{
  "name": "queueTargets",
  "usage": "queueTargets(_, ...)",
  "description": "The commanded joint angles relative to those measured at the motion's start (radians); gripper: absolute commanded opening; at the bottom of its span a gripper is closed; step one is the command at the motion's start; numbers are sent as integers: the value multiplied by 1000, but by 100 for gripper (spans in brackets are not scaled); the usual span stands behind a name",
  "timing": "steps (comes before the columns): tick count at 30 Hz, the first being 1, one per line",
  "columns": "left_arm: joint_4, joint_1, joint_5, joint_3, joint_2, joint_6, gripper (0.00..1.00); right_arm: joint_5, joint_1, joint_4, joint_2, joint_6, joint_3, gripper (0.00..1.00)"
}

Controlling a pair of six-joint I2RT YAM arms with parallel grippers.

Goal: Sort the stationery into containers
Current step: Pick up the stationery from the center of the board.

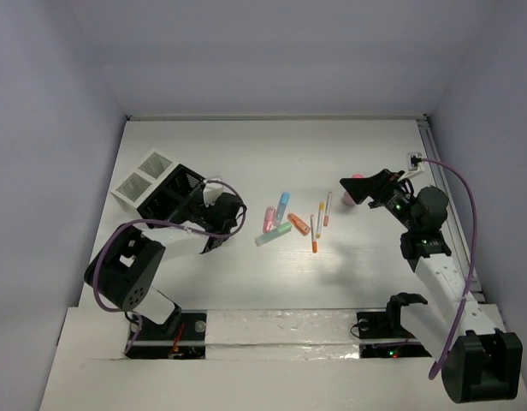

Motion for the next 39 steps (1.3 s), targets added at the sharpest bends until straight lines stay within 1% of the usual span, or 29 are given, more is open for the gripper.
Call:
queueTargets(1, 44, -3, -52, 5, 7, 5, 37, -17, 10, 47, -18, -9, 7, 100)
queueTargets(7, 61, -3, -69, 2, 27, 17, 37, -15, 10, 46, -29, -11, 7, 100)
queueTargets(18, 80, 6, -76, 62, 123, 29, 37, -32, 10, 57, -13, 0, 7, 100)
queueTargets(19, 81, 7, -74, 64, 122, 31, 31, -32, 10, 57, -15, 0, 6, 100)
queueTargets(20, 81, 7, -74, 64, 124, 29, 28, -32, 10, 59, -15, 0, 6, 100)
queueTargets(22, 80, 7, -60, 65, 108, 34, 22, -34, 10, 62, -12, 3, 4, 100)
queueTargets(23, 81, 7, -54, 64, 101, 34, 17, -35, 10, 63, -10, 5, 4, 100)
queueTargets(25, 83, -6, -33, 64, 62, 42, 16, -38, 10, 65, -10, 5, 4, 100)
queueTargets(26, 83, -24, -25, 70, 49, 48, 13, -37, 10, 65, -10, 5, 4, 100)
queueTargets(28, 83, -65, -8, 96, 1, 75, 13, -38, 10, 68, -9, 8, 4, 100)
queueTargets(32, 48, -76, 23, 168, -94, 89, 12, -43, 10, 68, -10, 6, 4, 100)
queueTargets(35, 23, -76, 1, 220, -178, 114, 12, -52, 10, 68, -4, 9, 7, 100)
queueTargets(38, -6, -3, 27, 312, -232, 114, 13, -54, 10, 71, 1, 12, 9, 100)
queueTargets(39, -9, 31, 48, 321, -251, 85, 13, -54, 10, 74, 4, 14, 7, 100)
